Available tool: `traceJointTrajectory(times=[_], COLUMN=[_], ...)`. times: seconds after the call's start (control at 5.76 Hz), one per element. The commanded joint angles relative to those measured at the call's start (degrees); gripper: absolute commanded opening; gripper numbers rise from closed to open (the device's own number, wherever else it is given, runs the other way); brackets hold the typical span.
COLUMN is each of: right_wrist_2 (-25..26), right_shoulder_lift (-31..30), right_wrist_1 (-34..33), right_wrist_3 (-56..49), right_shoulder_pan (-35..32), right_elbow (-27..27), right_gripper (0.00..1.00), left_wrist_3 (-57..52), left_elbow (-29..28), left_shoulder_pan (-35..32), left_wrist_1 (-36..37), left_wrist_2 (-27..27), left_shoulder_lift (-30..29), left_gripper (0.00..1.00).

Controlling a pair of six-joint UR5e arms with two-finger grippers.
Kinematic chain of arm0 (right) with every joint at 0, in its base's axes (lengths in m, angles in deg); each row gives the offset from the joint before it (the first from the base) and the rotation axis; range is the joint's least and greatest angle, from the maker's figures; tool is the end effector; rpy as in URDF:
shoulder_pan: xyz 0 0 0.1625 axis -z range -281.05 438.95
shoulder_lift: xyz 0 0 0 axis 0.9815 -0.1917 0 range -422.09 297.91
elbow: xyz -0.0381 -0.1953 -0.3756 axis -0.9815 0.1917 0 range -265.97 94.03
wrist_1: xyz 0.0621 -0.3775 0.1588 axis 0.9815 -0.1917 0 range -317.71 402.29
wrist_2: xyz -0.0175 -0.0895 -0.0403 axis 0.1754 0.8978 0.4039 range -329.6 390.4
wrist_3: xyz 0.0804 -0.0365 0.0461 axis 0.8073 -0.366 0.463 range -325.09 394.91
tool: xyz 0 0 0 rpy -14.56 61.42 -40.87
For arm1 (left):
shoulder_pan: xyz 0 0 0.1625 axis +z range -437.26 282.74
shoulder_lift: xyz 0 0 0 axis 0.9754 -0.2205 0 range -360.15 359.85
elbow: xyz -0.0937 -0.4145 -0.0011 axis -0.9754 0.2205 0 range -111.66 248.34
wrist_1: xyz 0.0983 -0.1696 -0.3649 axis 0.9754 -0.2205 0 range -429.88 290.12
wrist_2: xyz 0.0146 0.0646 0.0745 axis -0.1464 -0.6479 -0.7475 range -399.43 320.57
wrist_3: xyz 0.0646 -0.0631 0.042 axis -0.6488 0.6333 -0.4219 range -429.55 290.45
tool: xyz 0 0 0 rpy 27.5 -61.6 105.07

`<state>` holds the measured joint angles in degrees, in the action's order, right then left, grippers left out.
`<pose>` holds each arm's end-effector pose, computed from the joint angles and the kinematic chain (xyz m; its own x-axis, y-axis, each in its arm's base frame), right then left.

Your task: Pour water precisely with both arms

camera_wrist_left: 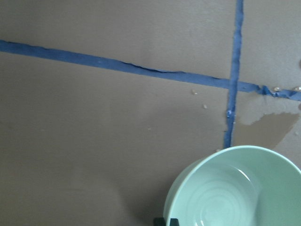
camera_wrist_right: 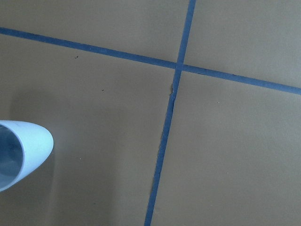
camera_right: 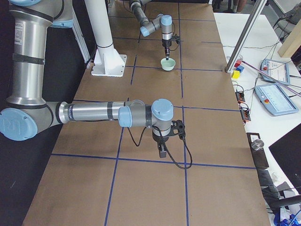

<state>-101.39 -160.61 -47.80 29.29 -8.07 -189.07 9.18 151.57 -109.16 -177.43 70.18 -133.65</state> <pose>0.0443 -0.4361 0.6178 0.7331 -0.1879 0.6536 0.1242 0.9819 0.1429 0.5765 -0.4764 0.2101 0.5383 -0.1182 -0.8344 0.1645 0.9858 -0.0335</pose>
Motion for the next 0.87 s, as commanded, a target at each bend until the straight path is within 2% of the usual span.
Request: traceJointTrajectory(times=[0.0, 0.17, 0.35, 0.52, 0.69], right_wrist_2=[0.0, 0.0, -0.1, -0.3, -0.3], right_shoulder_lift=[0.0, 0.0, 0.0, 0.1, 0.4], right_wrist_1=[0.0, 0.0, 0.1, 0.3, 0.4], right_wrist_3=[0.0, 0.0, 0.0, 0.0, 0.0], right_shoulder_pan=[0.0, 0.0, 0.0, 0.0, 0.0], right_elbow=[0.0, 0.0, -0.1, -0.3, -0.7], right_gripper=[1.0, 1.0, 1.0, 1.0, 1.0], left_wrist_3=[-0.1, -0.3, -0.4, -0.4, -2.4], left_elbow=[-1.0, -1.4, -1.3, -0.6, 2.4], left_shoulder_pan=[0.1, 0.1, 0.1, -0.7, -2.9], left_wrist_1=[-0.1, -0.1, 0.0, 0.9, 5.1], left_wrist_2=[-0.1, 0.0, -0.2, 0.0, 1.1], left_shoulder_lift=[-0.2, -0.2, -0.1, -0.1, 0.3], left_gripper=[0.17, 0.4, 0.99, 1.0, 1.0])
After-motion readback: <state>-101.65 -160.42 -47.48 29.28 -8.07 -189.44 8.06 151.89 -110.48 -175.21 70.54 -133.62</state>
